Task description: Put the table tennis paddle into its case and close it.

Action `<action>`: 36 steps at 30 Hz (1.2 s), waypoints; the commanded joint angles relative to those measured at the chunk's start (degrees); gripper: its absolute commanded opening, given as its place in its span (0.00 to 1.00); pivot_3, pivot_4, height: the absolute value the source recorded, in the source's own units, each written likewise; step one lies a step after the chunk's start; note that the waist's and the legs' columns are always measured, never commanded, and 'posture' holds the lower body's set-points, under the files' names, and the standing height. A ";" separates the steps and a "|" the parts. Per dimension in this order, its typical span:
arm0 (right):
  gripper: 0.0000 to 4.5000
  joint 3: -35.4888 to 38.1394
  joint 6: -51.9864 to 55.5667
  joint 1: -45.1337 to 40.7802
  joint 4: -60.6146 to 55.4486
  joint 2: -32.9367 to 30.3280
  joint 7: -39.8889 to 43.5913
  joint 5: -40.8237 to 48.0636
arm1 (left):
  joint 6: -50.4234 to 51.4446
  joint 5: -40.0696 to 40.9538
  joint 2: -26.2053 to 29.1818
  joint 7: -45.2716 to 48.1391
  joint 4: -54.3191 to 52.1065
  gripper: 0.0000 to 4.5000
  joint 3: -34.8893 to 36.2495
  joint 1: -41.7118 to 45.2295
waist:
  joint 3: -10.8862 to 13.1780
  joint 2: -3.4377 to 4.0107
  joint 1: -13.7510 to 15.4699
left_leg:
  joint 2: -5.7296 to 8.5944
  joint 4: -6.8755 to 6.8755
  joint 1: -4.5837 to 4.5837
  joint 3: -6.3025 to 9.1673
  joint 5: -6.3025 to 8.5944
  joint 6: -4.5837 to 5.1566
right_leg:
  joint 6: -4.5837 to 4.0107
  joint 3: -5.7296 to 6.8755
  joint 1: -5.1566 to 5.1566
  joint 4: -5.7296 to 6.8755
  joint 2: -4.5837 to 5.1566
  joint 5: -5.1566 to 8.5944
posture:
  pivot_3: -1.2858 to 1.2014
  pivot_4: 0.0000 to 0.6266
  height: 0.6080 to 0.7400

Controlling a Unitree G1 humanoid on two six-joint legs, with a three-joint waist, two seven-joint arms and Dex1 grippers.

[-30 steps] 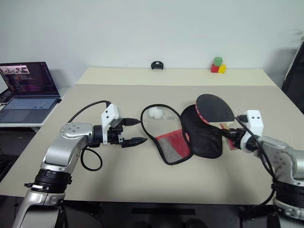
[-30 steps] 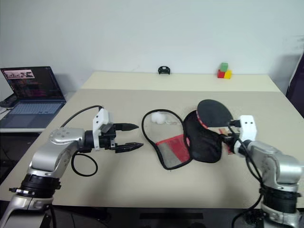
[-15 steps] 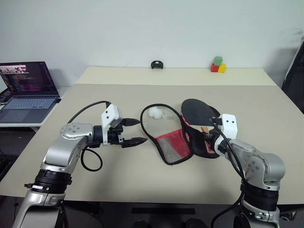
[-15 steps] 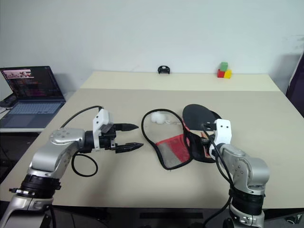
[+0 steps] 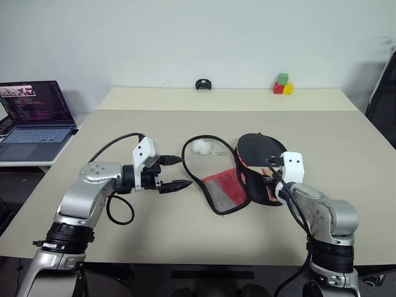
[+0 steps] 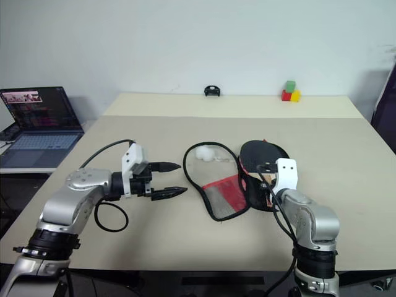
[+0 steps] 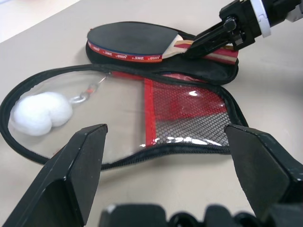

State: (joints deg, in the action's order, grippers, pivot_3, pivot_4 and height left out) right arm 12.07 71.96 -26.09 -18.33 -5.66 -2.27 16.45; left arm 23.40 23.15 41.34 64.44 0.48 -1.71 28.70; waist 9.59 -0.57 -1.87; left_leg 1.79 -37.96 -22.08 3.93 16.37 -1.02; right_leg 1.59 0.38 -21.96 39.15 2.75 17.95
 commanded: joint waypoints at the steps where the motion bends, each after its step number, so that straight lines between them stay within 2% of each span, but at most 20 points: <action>1: 0.25 0.26 -2.63 -0.86 -0.82 0.63 -0.53 -0.65 | -0.59 0.64 0.64 0.04 -2.06 0.96 1.85 -0.19 | 0.00 0.00 -0.01 | 0.00 0.00 0.00 0.00 0.00 0.00 | 0.00 0.00 -0.01 0.01 0.00 0.00 | 0.52 0.24 1.00; 5: 0.25 0.41 -3.36 -0.81 -0.60 1.32 -1.13 -1.09 | -0.50 0.67 0.85 0.01 -2.34 0.96 2.02 -0.44 | 0.00 0.00 -0.01 | -0.01 0.00 0.00 -0.01 0.00 0.00 | 0.00 -0.02 -0.02 0.03 0.00 0.00 | 0.52 0.24 1.00; 7: 0.41 0.28 -3.96 -0.72 -0.52 1.54 -1.44 -1.54 | -0.46 0.68 0.99 0.03 -2.43 0.96 2.10 -0.57 | 0.00 0.00 0.00 | -0.01 0.00 0.00 -0.01 0.00 0.00 | 0.00 -0.01 -0.02 0.03 0.00 0.00 | 0.52 0.24 1.00; 9: 0.52 -0.09 -4.48 -0.56 -0.60 1.75 -1.69 -2.02 | -0.40 0.73 1.12 0.01 -2.59 0.96 2.21 -0.77 | 0.00 0.00 0.00 | -0.01 0.00 0.00 -0.01 0.00 0.00 | 0.00 -0.01 -0.03 0.04 0.00 0.00 | 0.52 0.24 1.00; 15: 1.00 -1.95 -3.79 -0.25 -2.72 1.60 -1.13 -2.01 | -0.36 0.74 1.24 -0.15 -2.70 0.96 2.25 -1.04 | 0.00 0.00 -0.01 | -0.01 0.00 0.00 -0.02 0.00 0.00 | 0.00 -0.02 -0.03 0.07 -0.01 0.00 | 0.52 0.24 1.00; 24: 1.00 -0.51 4.89 -1.82 -12.81 -0.19 5.52 4.73 | -0.39 0.33 0.80 -2.43 -2.05 0.96 3.92 -3.42 | -0.01 0.00 -0.01 | -0.02 -0.01 0.00 -0.01 0.00 0.01 | 0.00 -0.03 -0.05 0.07 -0.01 0.00 | 0.52 0.24 1.00; 26: 1.00 0.14 4.25 -3.64 -13.69 -3.19 11.40 8.86 | -0.56 0.07 0.12 -3.88 -1.79 0.96 4.31 -4.55 | 0.00 0.00 0.00 | -0.02 -0.01 0.00 -0.01 0.00 0.01 | 0.00 -0.04 -0.05 0.09 -0.01 0.00 | 0.52 0.24 1.00; 31: 1.00 0.44 -3.20 -4.92 -9.89 -17.14 22.88 11.33 | -1.95 -2.18 -2.03 -9.60 1.64 0.96 4.98 -6.13 | -0.02 -0.02 0.15 | -0.01 -0.02 0.01 0.02 0.01 0.02 | 0.00 0.03 0.00 0.02 -0.01 0.00 | 0.52 0.24 1.00; 36: 1.00 0.79 -8.63 -4.10 -6.72 -25.09 31.20 13.45 | -3.88 -4.85 -2.75 -12.30 5.80 0.96 4.76 -7.05 | -0.02 -0.03 0.09 | -0.03 -0.01 0.00 0.04 0.01 0.03 | 0.00 0.06 0.05 -0.03 -0.02 0.00 | 0.52 0.24 1.00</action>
State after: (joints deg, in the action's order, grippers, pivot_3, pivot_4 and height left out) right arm 11.91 66.30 -29.89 -24.66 -29.14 25.92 28.48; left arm 21.08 19.06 38.63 52.97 5.81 1.90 21.88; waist 9.57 -0.59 -1.79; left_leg 1.77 -37.97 -22.08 3.96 16.38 -0.99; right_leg 1.59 0.43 -21.91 39.12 2.73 17.95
